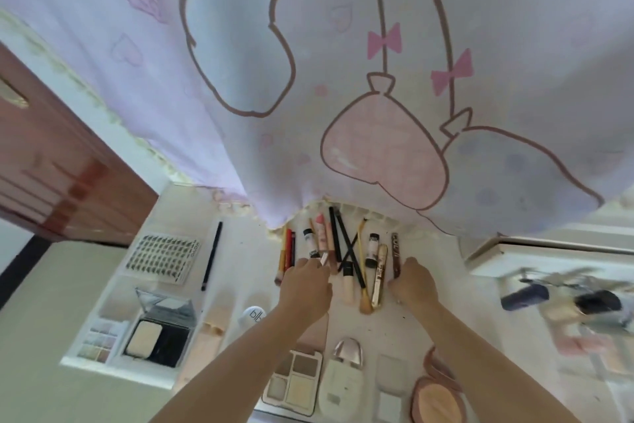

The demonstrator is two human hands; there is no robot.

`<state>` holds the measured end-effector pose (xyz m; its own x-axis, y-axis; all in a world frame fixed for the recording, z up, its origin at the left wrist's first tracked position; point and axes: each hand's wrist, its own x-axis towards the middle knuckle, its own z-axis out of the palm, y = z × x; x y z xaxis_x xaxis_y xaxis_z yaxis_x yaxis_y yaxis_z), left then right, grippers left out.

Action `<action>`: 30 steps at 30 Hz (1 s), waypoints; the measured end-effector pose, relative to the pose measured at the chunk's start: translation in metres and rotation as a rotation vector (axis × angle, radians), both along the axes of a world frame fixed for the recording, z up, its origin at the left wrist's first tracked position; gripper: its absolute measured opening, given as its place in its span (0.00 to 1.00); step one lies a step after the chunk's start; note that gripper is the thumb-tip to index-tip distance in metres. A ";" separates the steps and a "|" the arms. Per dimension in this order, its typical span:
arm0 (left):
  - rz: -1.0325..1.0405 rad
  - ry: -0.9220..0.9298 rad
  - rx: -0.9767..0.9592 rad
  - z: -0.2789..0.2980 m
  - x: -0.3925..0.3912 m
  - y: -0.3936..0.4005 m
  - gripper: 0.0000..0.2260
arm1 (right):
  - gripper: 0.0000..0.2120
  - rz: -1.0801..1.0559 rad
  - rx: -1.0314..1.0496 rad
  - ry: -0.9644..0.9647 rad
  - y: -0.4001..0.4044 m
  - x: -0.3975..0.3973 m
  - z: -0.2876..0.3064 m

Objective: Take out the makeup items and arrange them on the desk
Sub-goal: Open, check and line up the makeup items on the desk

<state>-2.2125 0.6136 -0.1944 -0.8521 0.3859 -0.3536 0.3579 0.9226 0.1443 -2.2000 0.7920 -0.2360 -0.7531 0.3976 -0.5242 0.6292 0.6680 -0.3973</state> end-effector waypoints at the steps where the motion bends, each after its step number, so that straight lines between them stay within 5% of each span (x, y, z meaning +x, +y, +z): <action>1: -0.005 0.003 0.023 0.001 -0.001 0.001 0.16 | 0.13 -0.019 0.003 -0.017 0.002 0.001 0.002; 4: -0.043 0.005 0.098 0.002 -0.005 0.010 0.15 | 0.12 -0.050 0.012 0.002 0.013 0.008 0.018; 9: -0.155 -0.023 0.226 0.014 -0.012 0.049 0.21 | 0.03 -0.035 0.004 0.336 0.046 0.027 0.065; 13: -0.354 0.007 0.334 0.046 -0.014 0.088 0.23 | 0.12 0.040 -0.148 0.516 0.061 0.039 0.114; 16: -0.393 0.100 0.433 0.062 -0.014 0.099 0.17 | 0.13 0.053 -0.227 0.583 0.072 0.042 0.136; 20: -0.428 0.329 0.555 0.088 -0.015 0.100 0.23 | 0.14 -0.015 -0.332 0.709 0.081 0.038 0.158; 24: -0.484 0.388 0.465 0.134 -0.016 0.099 0.20 | 0.14 0.021 -0.484 0.870 0.078 0.033 0.192; 27: -0.480 0.271 0.556 0.162 -0.023 0.096 0.13 | 0.14 0.118 -0.506 0.960 0.080 0.032 0.208; 30: -0.463 0.125 0.652 0.176 -0.026 0.087 0.11 | 0.02 0.319 -0.323 0.956 0.085 0.033 0.216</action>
<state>-2.2383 0.7005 -0.0181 -0.5737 0.8049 0.1515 0.7322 0.4211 0.5353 -2.1673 0.8768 -0.0196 -0.9536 0.0563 0.2958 -0.2246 0.5214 -0.8232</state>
